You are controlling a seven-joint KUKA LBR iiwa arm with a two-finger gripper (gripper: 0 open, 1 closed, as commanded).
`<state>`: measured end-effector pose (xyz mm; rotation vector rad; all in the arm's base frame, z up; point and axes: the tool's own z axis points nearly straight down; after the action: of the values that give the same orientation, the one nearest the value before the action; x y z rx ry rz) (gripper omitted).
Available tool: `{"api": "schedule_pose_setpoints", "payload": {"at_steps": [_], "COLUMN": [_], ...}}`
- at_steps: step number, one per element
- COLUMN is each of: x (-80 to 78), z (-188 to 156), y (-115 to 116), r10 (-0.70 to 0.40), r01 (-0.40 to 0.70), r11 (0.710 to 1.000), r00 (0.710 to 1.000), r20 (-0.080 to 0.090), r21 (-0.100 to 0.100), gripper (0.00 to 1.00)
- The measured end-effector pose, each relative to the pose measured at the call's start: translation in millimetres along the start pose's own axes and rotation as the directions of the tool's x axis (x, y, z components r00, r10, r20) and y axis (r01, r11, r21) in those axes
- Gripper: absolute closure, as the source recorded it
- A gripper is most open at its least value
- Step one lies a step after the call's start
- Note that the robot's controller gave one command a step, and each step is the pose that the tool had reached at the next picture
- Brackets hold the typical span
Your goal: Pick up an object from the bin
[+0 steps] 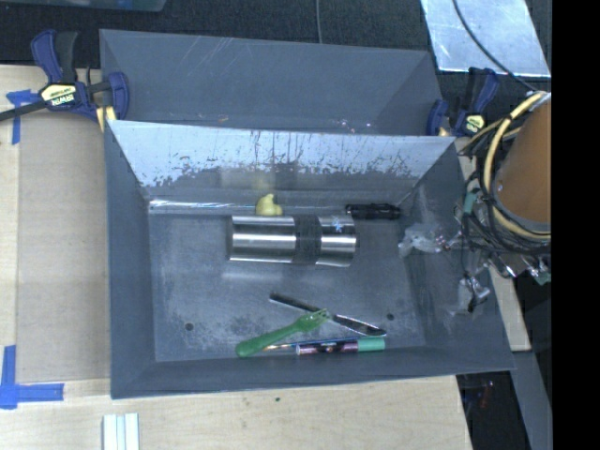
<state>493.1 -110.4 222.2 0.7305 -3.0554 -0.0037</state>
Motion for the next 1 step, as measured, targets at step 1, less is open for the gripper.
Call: {"api": "schedule_pose_setpoints", "payload": {"at_steps": [1], "x": [5.7], "z": [-94.0], "y": [-26.0], "r10": [0.475], "r01": [-0.475], "r11": [0.88], "r00": [0.88], "r20": [0.023], "r21": [0.007], "gripper": [0.0]}}
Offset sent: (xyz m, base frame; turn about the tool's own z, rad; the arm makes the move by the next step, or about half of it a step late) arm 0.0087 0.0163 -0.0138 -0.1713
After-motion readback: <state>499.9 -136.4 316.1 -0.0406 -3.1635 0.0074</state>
